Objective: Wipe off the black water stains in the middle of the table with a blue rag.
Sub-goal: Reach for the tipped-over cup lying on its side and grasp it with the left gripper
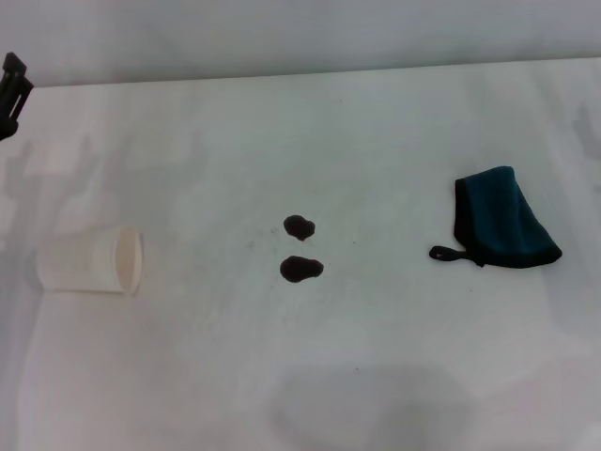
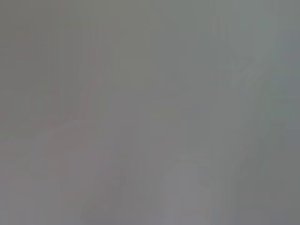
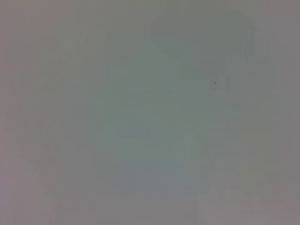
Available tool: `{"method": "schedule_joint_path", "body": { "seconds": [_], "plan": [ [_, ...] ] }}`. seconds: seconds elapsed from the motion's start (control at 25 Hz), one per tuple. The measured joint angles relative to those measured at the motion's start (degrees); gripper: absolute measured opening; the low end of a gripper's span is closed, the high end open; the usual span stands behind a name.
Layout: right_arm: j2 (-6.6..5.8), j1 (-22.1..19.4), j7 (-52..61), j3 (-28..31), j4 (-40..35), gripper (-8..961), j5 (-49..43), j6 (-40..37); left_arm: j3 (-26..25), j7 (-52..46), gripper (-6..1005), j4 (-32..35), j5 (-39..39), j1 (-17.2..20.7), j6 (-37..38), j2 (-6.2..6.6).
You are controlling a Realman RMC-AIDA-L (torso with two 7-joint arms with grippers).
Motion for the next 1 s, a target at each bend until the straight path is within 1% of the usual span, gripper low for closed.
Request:
{"method": "schedule_joint_path", "body": {
  "seconds": [0.16,0.4,0.48,0.56,0.6,0.64,0.76,0.8,0.84,0.88,0.92,1.0],
  "plan": [
    [0.01,0.0,0.0,0.2,-0.1,848,0.0,-0.2,-0.8,0.2,888,-0.1,0.1,-1.1,-0.1,0.05],
    [0.17,0.3,0.4,1.3,0.1,847,0.0,0.0,-0.7,1.0,888,-0.2,0.1,-1.6,0.2,-0.03],
    [0.18,0.3,0.4,1.3,0.4,847,0.0,0.1,-0.6,1.1,888,-0.2,0.2,-2.0,0.2,0.12],
    [0.19,0.2,0.4,1.3,0.5,847,0.0,-0.1,-0.5,0.5,888,-0.2,1.7,-2.5,0.1,0.66],
    [0.2,0.1,0.5,1.3,0.5,847,0.0,-0.2,-0.5,-0.8,887,-0.2,3.1,-2.9,-0.2,1.36],
    [0.21,0.2,0.5,1.3,0.5,847,0.0,-0.4,-0.4,-3.2,887,-0.2,5.4,-3.3,-0.7,2.34],
    [0.21,0.4,0.6,1.3,0.3,846,0.0,-0.3,-0.4,-13.3,887,-0.7,13.0,-5.4,-2.3,5.96],
    [0.21,0.5,0.6,1.3,0.2,846,0.0,-0.3,-0.4,-18.6,887,-1.2,16.7,-6.8,-2.8,7.6],
    [0.17,0.6,0.6,1.3,0.1,846,0.0,-0.3,-0.4,-23.4,887,-2.2,20.3,-8.1,-3.0,8.95],
    [0.1,0.8,0.6,1.3,0.1,846,0.1,-0.4,-0.3,-33.1,887,-4.8,26.9,-10.8,-2.8,11.36],
    [0.1,0.8,0.6,1.3,0.1,846,0.1,-0.4,-0.3,-33.1,887,-4.8,26.9,-10.8,-2.8,11.36],
    [0.07,1.0,0.6,1.3,0.1,846,0.1,-0.4,-0.3,-43.2,887,-7.8,34.5,-13.8,-1.6,13.64]
  ]
}}
